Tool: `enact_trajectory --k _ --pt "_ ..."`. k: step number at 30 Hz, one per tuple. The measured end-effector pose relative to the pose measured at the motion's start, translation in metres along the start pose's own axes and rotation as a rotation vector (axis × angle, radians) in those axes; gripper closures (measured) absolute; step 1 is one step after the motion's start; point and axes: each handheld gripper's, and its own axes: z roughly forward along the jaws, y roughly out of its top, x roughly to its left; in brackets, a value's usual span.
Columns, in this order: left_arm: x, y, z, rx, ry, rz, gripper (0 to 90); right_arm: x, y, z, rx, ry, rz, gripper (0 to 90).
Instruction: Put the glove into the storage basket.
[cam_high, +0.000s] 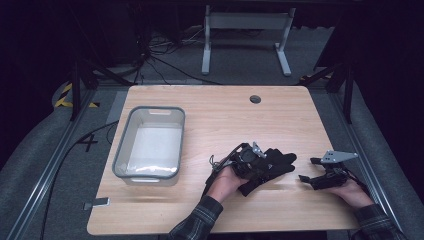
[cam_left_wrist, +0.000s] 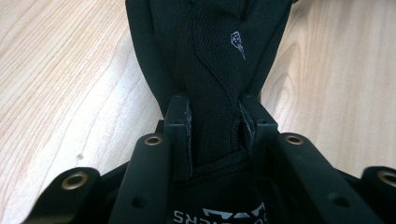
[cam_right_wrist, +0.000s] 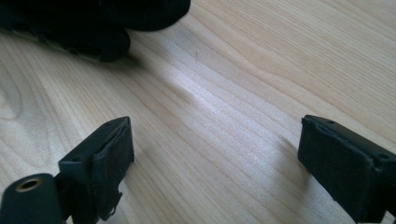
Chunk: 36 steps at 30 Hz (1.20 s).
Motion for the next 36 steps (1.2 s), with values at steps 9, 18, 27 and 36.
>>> enact_trajectory --k 9,18,27,36 --pt "0.009 0.002 -0.025 -0.02 0.025 -0.033 69.1 0.0 0.0 0.001 0.0 0.001 0.0 10.4" --pt "0.021 0.004 -0.054 -0.046 0.065 -0.067 69.0 0.0 0.0 0.001 -0.001 0.0 -0.002 10.4" --pt "0.035 0.001 -0.083 -0.067 0.116 -0.105 68.9 0.0 0.0 0.001 -0.001 0.0 -0.002 10.4" --pt "0.055 -0.012 -0.119 -0.089 0.18 -0.159 68.8 0.0 0.0 0.001 0.0 0.001 0.0 10.1"
